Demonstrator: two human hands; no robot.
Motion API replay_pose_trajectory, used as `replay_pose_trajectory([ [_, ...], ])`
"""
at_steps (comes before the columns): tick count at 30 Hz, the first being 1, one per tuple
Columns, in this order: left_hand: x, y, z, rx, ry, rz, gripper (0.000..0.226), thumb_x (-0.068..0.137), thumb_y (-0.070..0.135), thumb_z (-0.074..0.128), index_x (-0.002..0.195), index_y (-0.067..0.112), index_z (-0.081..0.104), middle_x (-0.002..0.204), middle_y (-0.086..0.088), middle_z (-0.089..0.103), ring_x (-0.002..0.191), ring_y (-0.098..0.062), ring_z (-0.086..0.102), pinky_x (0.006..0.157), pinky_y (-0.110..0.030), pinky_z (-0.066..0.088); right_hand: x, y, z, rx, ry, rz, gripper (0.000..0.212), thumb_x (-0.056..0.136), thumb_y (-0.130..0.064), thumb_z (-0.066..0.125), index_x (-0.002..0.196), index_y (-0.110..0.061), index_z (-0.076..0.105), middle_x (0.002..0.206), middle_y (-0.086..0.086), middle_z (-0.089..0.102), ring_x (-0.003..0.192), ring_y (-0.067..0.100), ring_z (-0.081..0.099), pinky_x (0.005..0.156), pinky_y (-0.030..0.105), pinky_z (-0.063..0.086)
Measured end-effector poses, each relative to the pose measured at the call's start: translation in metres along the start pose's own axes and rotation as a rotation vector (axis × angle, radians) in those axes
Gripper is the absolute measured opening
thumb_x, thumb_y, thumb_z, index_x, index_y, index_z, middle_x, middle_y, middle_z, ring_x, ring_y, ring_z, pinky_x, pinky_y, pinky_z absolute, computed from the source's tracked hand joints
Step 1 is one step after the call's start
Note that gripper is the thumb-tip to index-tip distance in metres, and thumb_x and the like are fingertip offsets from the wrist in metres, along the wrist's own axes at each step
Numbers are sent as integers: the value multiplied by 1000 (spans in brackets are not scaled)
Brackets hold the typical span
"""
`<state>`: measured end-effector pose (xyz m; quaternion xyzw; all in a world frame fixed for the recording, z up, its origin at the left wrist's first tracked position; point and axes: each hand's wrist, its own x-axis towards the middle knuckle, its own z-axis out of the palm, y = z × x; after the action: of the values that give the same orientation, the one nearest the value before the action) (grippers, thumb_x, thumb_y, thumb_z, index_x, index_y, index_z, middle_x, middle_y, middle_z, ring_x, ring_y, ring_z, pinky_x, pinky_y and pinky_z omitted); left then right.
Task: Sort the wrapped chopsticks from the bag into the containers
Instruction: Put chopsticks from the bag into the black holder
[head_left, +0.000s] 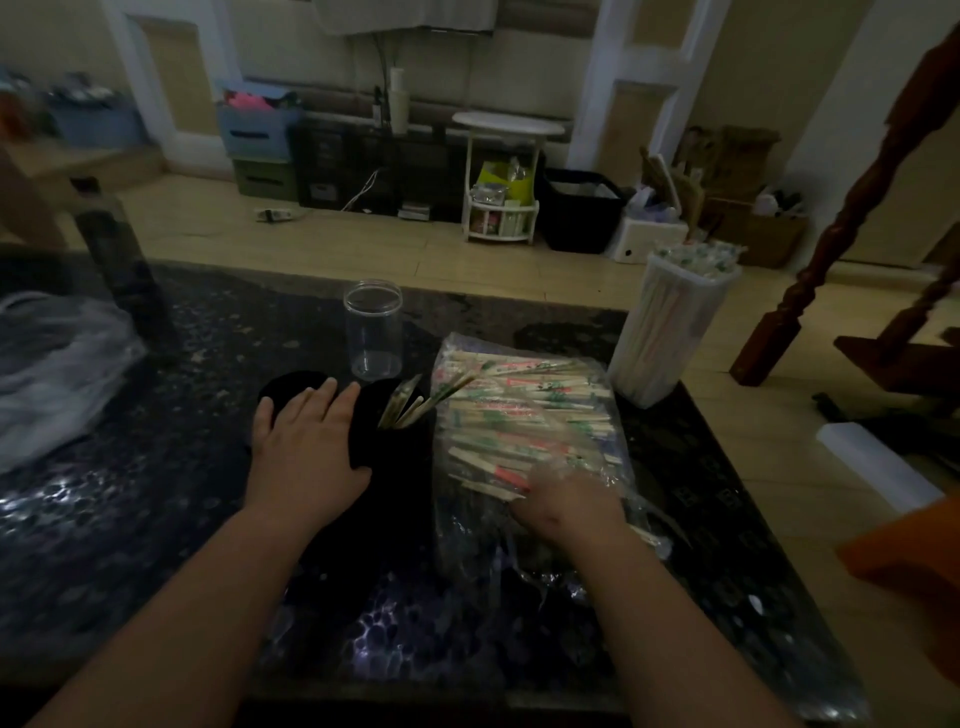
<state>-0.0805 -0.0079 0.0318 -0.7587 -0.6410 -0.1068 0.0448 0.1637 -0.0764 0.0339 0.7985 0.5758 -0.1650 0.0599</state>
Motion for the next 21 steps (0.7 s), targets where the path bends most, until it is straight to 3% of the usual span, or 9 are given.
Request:
replay_pose_trajectory([
  [5, -1, 1, -1, -18, -4, -1, 95, 78, 52, 67, 155, 31, 16, 162, 3, 17, 148, -18, 16, 120, -48, 1, -17, -2, -32, -116, -85, -85, 53, 91, -57, 50, 119, -14, 65, 121, 11, 62, 109, 29, 59, 92, 35, 47],
  [9, -2, 0, -1, -18, -6, 2, 95, 78, 52, 67, 155, 31, 16, 162, 3, 17, 148, -18, 17, 120, -48, 1, -34, 1, -63, -90, -155, -116, 39, 83, -53, 70, 80, -15, 62, 85, 2, 60, 79, 20, 57, 68, 27, 43],
  [11, -1, 0, -1, -24, -3, 2, 95, 77, 51, 68, 154, 30, 17, 162, 3, 18, 148, -18, 17, 119, -48, 1, -45, 2, -82, -97, -148, -127, 39, 81, -52, 73, 77, -16, 60, 77, -1, 58, 73, 16, 55, 61, 27, 41],
  [16, -1, -1, -1, -30, -9, 8, 93, 79, 53, 64, 155, 30, 16, 162, 3, 17, 148, -18, 17, 119, -48, 1, -73, 7, -118, -61, 178, -128, 35, 88, -53, 59, 81, -19, 65, 76, -1, 61, 72, 17, 59, 73, 37, 55],
  [21, -2, 0, -2, -31, -1, 7, 92, 80, 52, 64, 155, 30, 16, 162, 3, 18, 148, -18, 17, 119, -48, 1, -77, 1, -118, 16, 439, -154, 38, 95, -53, 39, 78, -22, 52, 71, 0, 54, 64, 19, 52, 59, 33, 43],
])
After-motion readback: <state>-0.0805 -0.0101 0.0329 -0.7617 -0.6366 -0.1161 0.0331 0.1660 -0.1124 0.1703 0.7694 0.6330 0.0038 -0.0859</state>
